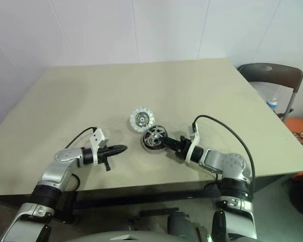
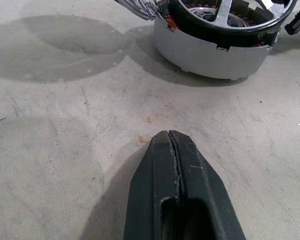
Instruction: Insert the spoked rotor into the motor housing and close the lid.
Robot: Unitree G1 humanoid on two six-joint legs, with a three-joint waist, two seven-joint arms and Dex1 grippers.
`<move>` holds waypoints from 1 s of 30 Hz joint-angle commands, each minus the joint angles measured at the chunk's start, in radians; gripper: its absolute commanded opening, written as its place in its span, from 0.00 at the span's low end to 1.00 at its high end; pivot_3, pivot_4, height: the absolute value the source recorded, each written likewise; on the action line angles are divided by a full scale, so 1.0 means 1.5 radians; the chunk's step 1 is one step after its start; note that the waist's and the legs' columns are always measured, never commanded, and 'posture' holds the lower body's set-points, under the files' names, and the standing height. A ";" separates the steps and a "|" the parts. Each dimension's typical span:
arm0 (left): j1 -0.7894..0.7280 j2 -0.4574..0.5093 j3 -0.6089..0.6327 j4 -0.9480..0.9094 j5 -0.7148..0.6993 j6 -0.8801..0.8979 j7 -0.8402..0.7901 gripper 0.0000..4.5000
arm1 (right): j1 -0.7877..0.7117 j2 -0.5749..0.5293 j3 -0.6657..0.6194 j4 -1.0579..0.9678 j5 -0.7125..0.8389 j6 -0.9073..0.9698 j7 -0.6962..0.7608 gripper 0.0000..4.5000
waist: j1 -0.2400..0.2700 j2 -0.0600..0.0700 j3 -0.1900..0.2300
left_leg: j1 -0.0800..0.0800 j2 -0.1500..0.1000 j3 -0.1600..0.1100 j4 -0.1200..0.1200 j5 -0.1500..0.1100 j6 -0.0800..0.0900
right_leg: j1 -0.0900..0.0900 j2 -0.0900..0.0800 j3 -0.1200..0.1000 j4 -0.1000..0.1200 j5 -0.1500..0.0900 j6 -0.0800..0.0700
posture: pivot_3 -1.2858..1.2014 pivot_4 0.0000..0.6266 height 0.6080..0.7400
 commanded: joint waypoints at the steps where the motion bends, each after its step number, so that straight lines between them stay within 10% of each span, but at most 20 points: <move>1: -0.007 0.005 0.000 -0.009 0.005 -0.008 0.005 0.00 | -0.020 0.020 -0.032 0.006 0.037 0.004 -0.010 0.09 | 0.000 0.000 0.000 | 0.000 0.000 0.000 0.000 0.000 0.000 | 0.000 0.000 0.000 0.000 0.000 0.000 | 0.52 0.00 1.00; 26: -0.004 0.006 -0.008 -0.007 0.017 -0.010 0.016 0.00 | -0.014 0.056 -0.053 0.008 0.047 0.026 -0.047 0.09 | 0.000 0.001 -0.002 | 0.001 0.000 0.000 0.000 0.000 0.000 | 0.001 0.000 0.000 0.001 0.000 0.000 | 0.52 0.00 1.00; 30: -0.005 0.006 -0.008 -0.005 0.019 -0.011 0.017 0.00 | -0.013 0.057 -0.047 0.005 0.042 0.021 -0.047 0.37 | -0.001 0.001 -0.002 | 0.001 0.000 0.000 0.000 0.000 0.000 | 0.001 0.000 0.000 0.001 0.000 0.000 | 0.52 0.00 1.00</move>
